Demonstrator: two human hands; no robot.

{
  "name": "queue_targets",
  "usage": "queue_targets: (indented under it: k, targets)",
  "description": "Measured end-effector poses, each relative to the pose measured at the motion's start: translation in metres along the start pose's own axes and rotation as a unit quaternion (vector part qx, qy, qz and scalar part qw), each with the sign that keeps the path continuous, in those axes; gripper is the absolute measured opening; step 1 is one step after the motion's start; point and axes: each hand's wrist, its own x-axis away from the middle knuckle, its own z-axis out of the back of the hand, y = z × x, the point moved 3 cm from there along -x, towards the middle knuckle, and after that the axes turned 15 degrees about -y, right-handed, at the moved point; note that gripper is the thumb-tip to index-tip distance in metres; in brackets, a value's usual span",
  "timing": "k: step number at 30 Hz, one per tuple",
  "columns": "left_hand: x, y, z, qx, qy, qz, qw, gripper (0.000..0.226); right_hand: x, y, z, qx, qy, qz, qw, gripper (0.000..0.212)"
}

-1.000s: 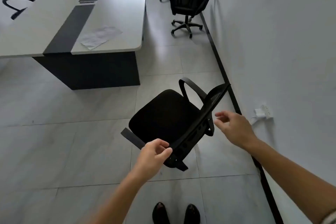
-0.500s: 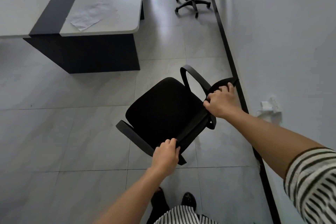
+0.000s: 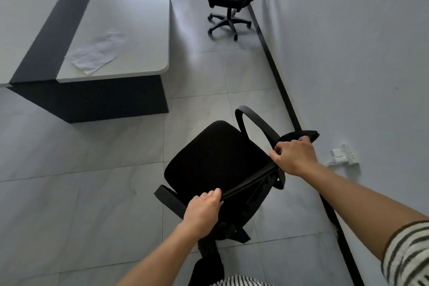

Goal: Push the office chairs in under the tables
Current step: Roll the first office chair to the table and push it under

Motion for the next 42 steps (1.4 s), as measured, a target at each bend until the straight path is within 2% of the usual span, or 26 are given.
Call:
queue_targets:
  k: [5, 10, 15, 28, 32, 36, 42]
  targets:
    - [-0.035, -0.022, 0.033, -0.035, -0.007, -0.023, 0.999, 0.02, -0.011, 0.02, 0.007, -0.035, 0.036, -0.007, 0.999, 0.039]
    - [-0.072, -0.042, 0.069, -0.058, 0.005, -0.044, 0.997, 0.021, -0.023, 0.054, 0.015, -0.073, 0.115, -0.041, 0.99, 0.041]
    - [-0.12, -0.072, 0.107, -0.041, 0.003, -0.007, 0.999, 0.018, -0.051, 0.04, 0.03, -0.127, 0.174, -0.049, 0.975, 0.043]
    - [-0.292, -0.042, 0.199, 0.123, 0.064, 0.102, 0.985, 0.015, -0.282, 0.123, 0.139, -0.088, 0.185, 0.032, 0.978, 0.048]
    - [-0.346, -0.038, 0.233, 0.156, 0.046, 0.133, 0.978, 0.023, -0.353, 0.138, 0.178, -0.067, 0.178, 0.055, 0.98, 0.048]
    - [-0.399, -0.044, 0.263, 0.156, 0.043, 0.134, 0.978, 0.034, -0.417, 0.149, 0.211, -0.054, 0.182, 0.068, 0.979, 0.05]
    - [-0.482, -0.078, 0.307, 0.15, 0.069, 0.128, 0.978, 0.031, -0.516, 0.147, 0.26, -0.03, 0.186, 0.087, 0.978, 0.048]
